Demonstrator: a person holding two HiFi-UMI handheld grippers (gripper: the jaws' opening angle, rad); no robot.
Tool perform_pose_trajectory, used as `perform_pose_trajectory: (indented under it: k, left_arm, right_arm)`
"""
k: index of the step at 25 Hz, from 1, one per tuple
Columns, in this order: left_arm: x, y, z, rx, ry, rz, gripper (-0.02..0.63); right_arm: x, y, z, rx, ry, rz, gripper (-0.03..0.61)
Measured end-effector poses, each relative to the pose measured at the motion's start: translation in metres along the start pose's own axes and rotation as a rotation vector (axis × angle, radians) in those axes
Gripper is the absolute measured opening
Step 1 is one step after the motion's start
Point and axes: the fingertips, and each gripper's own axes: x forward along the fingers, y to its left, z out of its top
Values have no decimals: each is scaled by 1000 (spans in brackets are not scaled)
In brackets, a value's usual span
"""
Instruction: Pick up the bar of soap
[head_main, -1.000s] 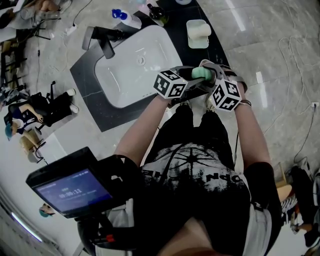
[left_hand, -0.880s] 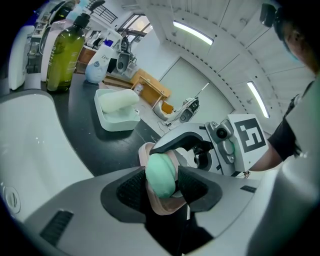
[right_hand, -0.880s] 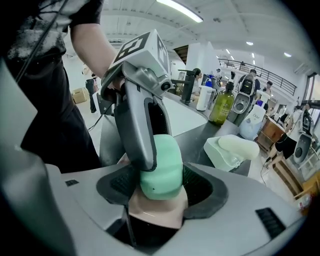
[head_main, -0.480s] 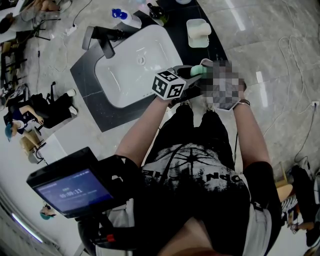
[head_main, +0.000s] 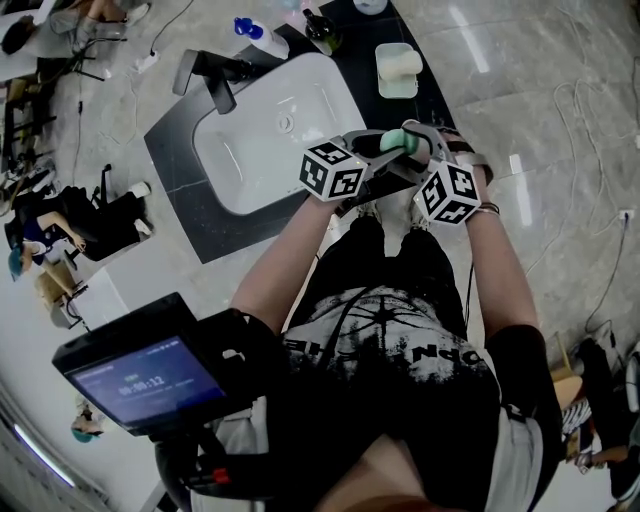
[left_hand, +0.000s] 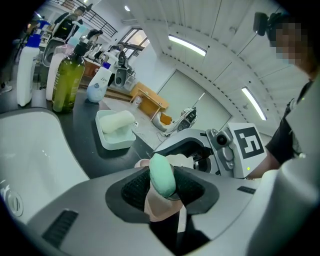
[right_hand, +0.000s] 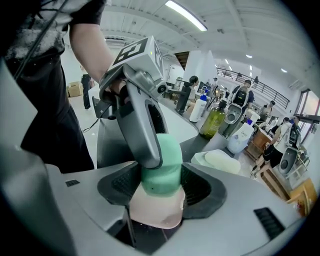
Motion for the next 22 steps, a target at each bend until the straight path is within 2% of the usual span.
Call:
perform_pose_trajectory:
  k: [12,22]
  left_arm:
    - [-31,-35,42,61,-113,9,150]
    - [-63,-66,75,141,-232,57,149]
  right_arm:
    - [-44,-16,40,-99,-10,-83,262]
    - [-81,-25,80,-206,-52,-157,262]
